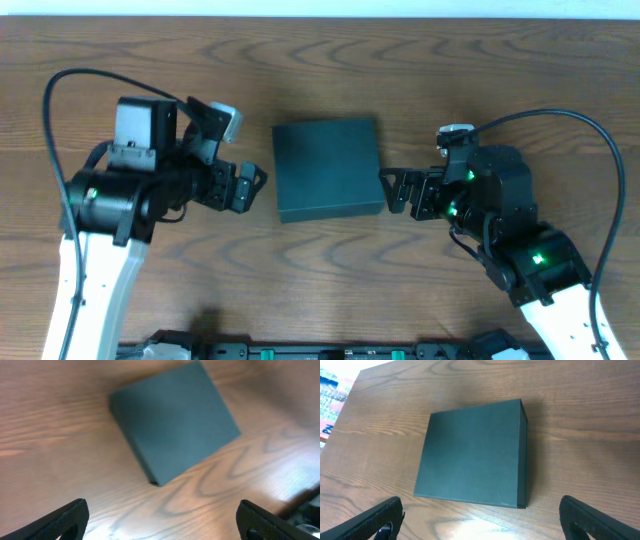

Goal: Pack container

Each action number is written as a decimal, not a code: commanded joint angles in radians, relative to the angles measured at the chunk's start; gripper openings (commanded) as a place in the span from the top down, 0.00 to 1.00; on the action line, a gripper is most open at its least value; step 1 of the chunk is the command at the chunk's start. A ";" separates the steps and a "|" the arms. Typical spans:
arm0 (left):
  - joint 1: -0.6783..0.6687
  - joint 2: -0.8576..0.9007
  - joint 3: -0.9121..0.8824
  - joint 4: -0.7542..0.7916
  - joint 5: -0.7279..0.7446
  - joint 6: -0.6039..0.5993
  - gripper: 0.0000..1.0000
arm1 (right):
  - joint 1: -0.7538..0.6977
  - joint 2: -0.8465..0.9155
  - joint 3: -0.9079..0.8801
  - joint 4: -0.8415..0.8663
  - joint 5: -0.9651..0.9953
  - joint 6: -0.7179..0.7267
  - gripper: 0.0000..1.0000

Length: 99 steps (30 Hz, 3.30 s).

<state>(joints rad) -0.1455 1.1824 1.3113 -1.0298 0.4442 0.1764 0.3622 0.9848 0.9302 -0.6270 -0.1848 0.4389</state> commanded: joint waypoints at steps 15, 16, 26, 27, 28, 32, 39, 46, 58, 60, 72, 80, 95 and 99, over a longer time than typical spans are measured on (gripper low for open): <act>0.081 -0.833 -0.479 0.132 -0.377 -0.002 0.05 | -0.006 0.003 0.010 -0.006 0.009 -0.014 0.01; 0.087 -0.869 -0.513 0.150 -0.378 -0.002 0.05 | -0.006 0.003 0.010 -0.006 0.009 -0.013 0.01; 0.119 -1.141 -0.895 0.302 -0.377 -0.118 0.05 | -0.006 0.003 0.010 -0.006 0.009 -0.014 0.01; 0.119 -1.154 -0.922 0.314 -0.377 -0.127 0.05 | -0.006 0.003 0.010 -0.006 0.009 -0.014 0.01; 0.119 -1.164 -0.943 0.323 -0.377 -0.140 0.05 | -0.006 0.003 0.010 -0.006 0.009 -0.013 0.01; 0.120 -1.179 -1.024 0.370 -0.373 -0.181 0.05 | -0.006 0.003 0.010 -0.006 0.009 -0.014 0.01; 0.120 -1.179 -1.122 0.466 -0.372 -0.185 0.05 | -0.006 0.003 0.010 -0.006 0.009 -0.014 0.01; 0.120 -1.179 -1.174 0.541 -0.382 -0.214 0.05 | -0.006 0.003 0.010 -0.006 0.009 -0.013 0.01; 0.119 -1.179 -1.174 0.540 -0.385 -0.214 0.05 | -0.006 0.003 0.010 -0.006 0.009 -0.014 0.01; 0.119 -1.179 -1.174 0.540 -0.385 -0.214 0.05 | -0.006 0.003 0.010 -0.006 0.009 -0.013 0.01; 0.119 -1.179 -1.174 0.540 -0.385 -0.214 0.05 | -0.006 0.003 0.010 -0.006 0.009 -0.013 0.01; 0.119 -1.179 -1.174 0.540 -0.385 -0.214 0.05 | -0.006 -0.103 0.007 -0.081 0.097 -0.091 0.01; 0.119 -1.179 -1.174 0.540 -0.385 -0.214 0.05 | -0.082 -0.770 -0.261 -0.249 0.364 -0.186 0.01; 0.119 -1.179 -1.174 0.540 -0.385 -0.214 0.05 | -0.087 -0.861 -0.393 -0.210 0.360 -0.181 0.01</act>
<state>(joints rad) -0.0326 0.0101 0.1535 -0.4904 0.0708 -0.0269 0.2844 0.1638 0.5911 -0.8528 0.1585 0.2726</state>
